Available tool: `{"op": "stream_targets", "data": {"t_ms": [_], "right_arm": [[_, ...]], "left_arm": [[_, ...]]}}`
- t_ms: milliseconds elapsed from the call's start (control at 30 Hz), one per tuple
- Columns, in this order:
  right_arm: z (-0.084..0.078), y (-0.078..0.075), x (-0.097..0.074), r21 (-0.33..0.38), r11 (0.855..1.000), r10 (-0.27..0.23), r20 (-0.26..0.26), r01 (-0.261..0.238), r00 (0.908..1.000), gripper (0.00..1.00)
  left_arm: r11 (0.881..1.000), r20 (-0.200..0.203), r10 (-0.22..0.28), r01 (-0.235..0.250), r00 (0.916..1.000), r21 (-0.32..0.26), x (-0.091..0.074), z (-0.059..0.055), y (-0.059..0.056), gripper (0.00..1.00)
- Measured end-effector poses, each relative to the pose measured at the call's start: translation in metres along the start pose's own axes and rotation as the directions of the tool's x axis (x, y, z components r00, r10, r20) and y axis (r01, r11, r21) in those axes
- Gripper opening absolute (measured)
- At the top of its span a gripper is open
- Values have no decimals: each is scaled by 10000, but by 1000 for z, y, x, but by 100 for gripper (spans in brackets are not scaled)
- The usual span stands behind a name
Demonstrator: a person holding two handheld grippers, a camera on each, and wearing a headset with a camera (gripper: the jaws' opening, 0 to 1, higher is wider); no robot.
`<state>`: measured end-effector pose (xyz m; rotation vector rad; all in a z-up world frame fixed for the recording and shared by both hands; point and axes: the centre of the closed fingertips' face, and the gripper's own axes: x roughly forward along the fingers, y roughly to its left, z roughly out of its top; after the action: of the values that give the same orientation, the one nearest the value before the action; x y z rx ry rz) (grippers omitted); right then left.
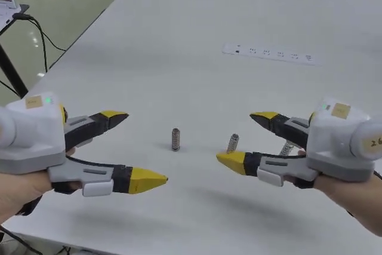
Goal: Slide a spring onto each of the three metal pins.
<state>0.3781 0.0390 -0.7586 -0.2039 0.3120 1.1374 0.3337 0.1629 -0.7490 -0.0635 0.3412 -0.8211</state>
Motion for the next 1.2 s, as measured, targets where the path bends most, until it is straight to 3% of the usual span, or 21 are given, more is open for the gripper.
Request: {"op": "stream_targets", "data": {"t_ms": [567,700,867,1033,1200], "right_arm": [[-11,-17,-36,711,9920,-1067,266,1046,9939,87],[-23,-19,-50,1225,9850,-1247,198,1214,9920,90],[-47,-26,-71,2105,9639,-1640,-137,1632,9864,98],[-59,-32,-90,2104,9579,-1925,-339,1953,9807,99],[-61,-32,-105,2117,9518,-2170,-474,2222,9750,99]], "left_arm": [[10000,-79,-43,43,10000,86,5,0,-1,98],[9999,-50,-18,18,10000,103,6,2,-1,98],[10000,-85,22,-22,10000,64,6,0,-2,98],[10000,-81,46,-46,10000,13,6,-1,-2,98],[9999,-117,139,-138,9998,44,3,-2,2,98]]}}
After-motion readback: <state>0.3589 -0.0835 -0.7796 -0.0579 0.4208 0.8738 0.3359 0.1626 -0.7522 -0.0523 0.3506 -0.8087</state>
